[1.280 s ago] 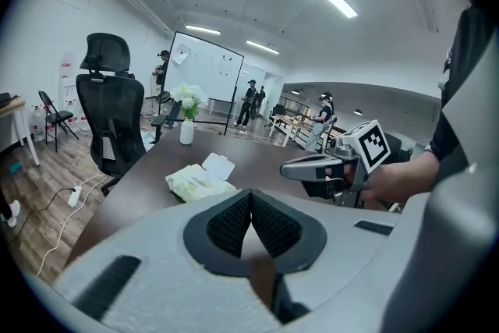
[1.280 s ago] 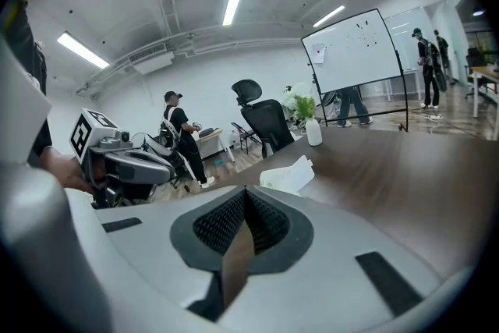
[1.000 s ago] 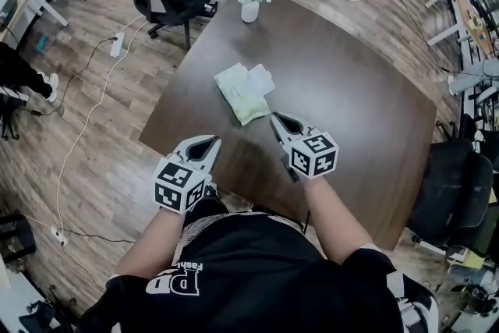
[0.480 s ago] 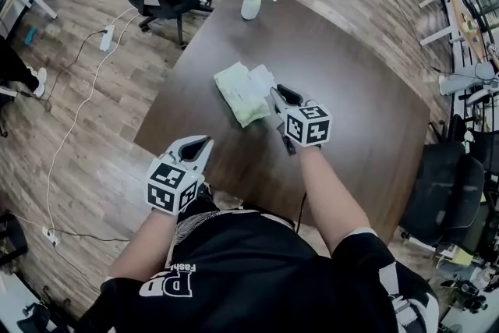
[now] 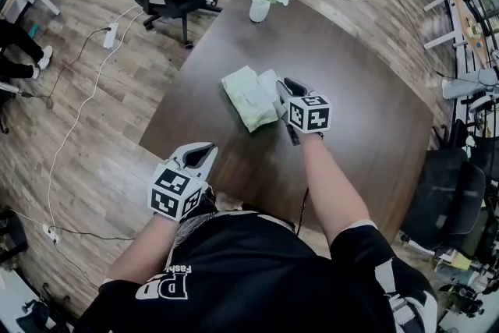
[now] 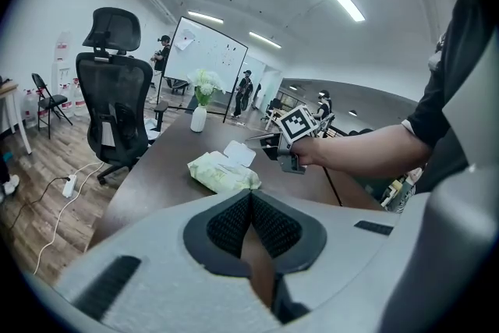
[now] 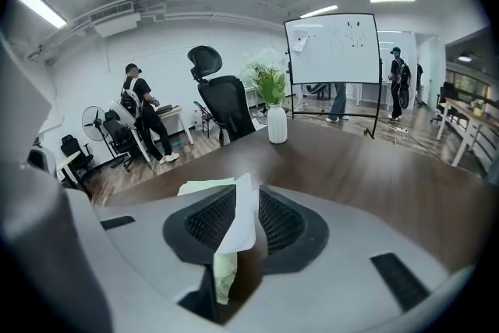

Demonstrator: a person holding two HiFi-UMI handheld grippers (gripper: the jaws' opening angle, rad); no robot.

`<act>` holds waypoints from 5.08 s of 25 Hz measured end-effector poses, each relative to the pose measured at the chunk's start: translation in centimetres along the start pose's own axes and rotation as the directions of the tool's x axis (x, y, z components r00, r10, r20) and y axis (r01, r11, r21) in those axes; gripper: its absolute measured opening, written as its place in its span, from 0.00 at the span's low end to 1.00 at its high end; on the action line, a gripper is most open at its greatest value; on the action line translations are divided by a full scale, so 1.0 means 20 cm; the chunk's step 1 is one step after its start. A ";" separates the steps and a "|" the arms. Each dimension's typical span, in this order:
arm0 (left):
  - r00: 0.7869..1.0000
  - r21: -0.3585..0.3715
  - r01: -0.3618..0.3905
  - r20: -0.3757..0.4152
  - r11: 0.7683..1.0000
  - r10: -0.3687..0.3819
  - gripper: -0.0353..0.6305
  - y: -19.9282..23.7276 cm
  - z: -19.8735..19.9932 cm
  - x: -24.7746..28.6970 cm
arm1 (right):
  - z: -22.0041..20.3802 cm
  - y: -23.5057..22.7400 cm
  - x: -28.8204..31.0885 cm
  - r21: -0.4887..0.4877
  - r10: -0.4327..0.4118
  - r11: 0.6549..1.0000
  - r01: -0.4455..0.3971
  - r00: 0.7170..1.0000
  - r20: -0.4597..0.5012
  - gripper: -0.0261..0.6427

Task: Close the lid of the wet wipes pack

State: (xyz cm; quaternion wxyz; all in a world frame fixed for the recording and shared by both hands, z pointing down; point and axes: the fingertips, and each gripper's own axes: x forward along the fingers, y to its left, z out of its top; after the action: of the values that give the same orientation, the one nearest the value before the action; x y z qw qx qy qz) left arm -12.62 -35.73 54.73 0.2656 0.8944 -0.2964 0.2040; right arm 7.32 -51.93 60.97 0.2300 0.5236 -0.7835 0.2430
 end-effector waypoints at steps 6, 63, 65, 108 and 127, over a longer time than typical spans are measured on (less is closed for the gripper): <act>1.000 -0.007 -0.006 -0.001 1.000 0.006 0.08 0.05 0.00 -0.01 | -0.03 -0.02 0.06 0.032 0.008 0.999 -0.007 1.000 -0.025 0.16; 0.996 -0.066 -0.080 0.041 0.995 0.083 0.08 0.10 -0.06 -0.16 | -0.14 0.56 0.13 -0.252 0.190 0.942 -0.223 0.970 -0.151 0.10; 0.996 -0.067 -0.081 0.039 0.994 0.084 0.08 0.10 -0.07 -0.16 | -0.17 0.57 0.15 -0.258 0.188 0.939 -0.225 0.969 -0.160 0.10; 0.986 -0.098 -0.132 0.092 0.986 0.141 0.08 -0.24 0.01 -0.14 | -0.06 0.60 -0.41 -0.100 0.360 0.931 -0.350 0.926 0.116 0.06; 0.960 -0.117 -0.192 0.185 0.974 0.211 0.08 -0.87 -0.02 -0.04 | -0.42 0.56 -1.29 -0.146 0.578 0.815 -0.560 0.802 0.151 0.05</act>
State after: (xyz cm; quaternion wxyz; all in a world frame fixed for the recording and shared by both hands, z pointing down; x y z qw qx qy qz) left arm -2.24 -23.20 48.40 0.2563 0.8612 -0.4203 0.1262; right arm 6.70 -24.72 50.18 0.0958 0.2732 -0.9332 0.2129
